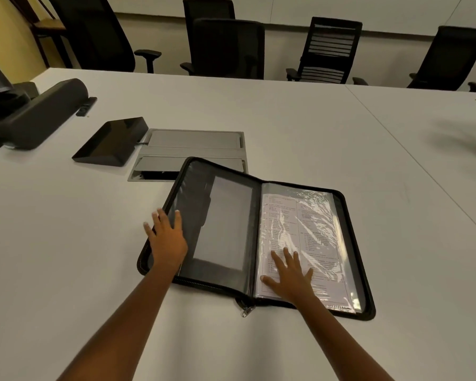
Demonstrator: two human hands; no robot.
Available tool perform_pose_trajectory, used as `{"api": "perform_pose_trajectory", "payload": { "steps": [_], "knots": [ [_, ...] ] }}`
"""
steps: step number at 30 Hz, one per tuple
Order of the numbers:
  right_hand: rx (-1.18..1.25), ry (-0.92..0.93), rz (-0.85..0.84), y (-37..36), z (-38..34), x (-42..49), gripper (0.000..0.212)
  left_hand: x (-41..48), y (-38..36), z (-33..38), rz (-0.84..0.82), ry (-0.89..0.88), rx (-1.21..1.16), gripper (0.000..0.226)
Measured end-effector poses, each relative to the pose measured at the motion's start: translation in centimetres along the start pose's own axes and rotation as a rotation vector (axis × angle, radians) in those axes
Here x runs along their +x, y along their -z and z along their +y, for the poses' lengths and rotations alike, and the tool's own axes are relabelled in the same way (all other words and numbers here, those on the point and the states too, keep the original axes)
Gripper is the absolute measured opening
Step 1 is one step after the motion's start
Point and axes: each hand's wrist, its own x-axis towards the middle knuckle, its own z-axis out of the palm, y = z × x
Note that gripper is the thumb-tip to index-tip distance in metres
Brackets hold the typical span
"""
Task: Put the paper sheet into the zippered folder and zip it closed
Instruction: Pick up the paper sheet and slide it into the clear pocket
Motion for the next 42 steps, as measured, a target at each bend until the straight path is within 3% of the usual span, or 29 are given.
{"api": "perform_pose_trajectory", "payload": {
  "steps": [4,9,28,32,36,42],
  "knots": [
    [0.025,-0.025,-0.028,-0.4,-0.3,0.3,0.076,0.3,0.6,-1.4,-0.098,0.182,-0.240,0.066],
    [0.010,-0.026,-0.023,-0.6,-0.2,0.4,0.077,0.0,0.7,-2.4,-0.048,0.288,-0.491,0.043],
    [-0.027,0.087,-0.065,-1.5,-3.1,0.8,0.080,-2.5,0.1,-6.6,0.001,0.562,-0.715,0.039],
    [0.014,0.090,-0.115,-0.7,-2.9,1.2,0.079,-2.1,2.5,-5.9,0.104,0.544,-0.853,0.036],
    [0.155,0.099,-0.151,1.1,-2.8,1.4,0.070,-1.1,6.5,-4.8,0.238,0.447,-0.805,0.029],
    [0.402,0.147,-0.027,5.5,-3.2,0.5,0.053,-0.2,12.7,-1.7,0.317,0.179,-0.805,0.025]
  ]
}}
